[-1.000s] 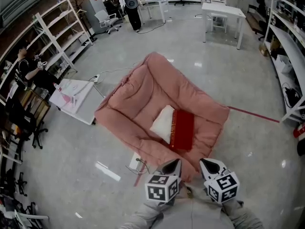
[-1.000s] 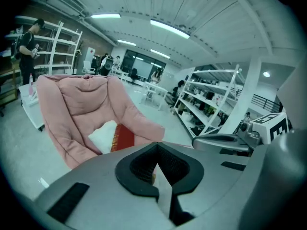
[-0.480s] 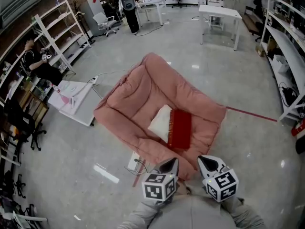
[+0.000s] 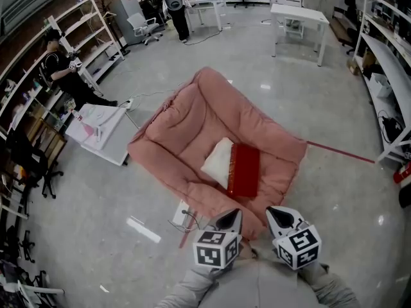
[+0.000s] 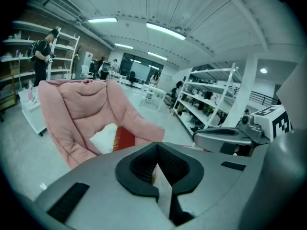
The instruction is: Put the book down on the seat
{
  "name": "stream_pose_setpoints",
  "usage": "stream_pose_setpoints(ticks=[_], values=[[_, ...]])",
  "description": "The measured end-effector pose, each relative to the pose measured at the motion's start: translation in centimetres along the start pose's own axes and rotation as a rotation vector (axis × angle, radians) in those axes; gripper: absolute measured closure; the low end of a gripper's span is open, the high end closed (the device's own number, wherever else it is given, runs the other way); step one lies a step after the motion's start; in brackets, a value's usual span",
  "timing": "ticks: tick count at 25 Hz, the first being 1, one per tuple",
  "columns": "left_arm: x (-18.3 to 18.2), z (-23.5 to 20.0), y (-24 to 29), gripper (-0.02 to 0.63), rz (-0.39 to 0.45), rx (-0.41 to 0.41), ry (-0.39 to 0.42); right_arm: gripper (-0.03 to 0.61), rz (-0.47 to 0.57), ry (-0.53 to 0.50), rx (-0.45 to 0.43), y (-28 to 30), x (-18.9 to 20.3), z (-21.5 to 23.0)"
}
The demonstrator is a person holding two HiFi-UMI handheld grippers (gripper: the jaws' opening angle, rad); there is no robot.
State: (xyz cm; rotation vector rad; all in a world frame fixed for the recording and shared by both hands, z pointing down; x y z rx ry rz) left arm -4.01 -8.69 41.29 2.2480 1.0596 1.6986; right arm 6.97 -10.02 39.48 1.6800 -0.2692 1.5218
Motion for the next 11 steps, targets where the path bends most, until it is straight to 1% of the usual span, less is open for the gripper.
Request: stream_pose_setpoints(ticks=[11], values=[[-0.08, -0.55, 0.27, 0.607, 0.000, -0.007, 0.007, 0.574, -0.005, -0.007, 0.002, 0.46, 0.11, 0.06]])
Point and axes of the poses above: the fingertips, and each gripper's own axes: y forward along the fingers, z to its right, x out of its underside, the point moved 3 cm from there along -y, backward along the fingers, and after that the axes turned 4 degrees about x, right-handed, at the moved point
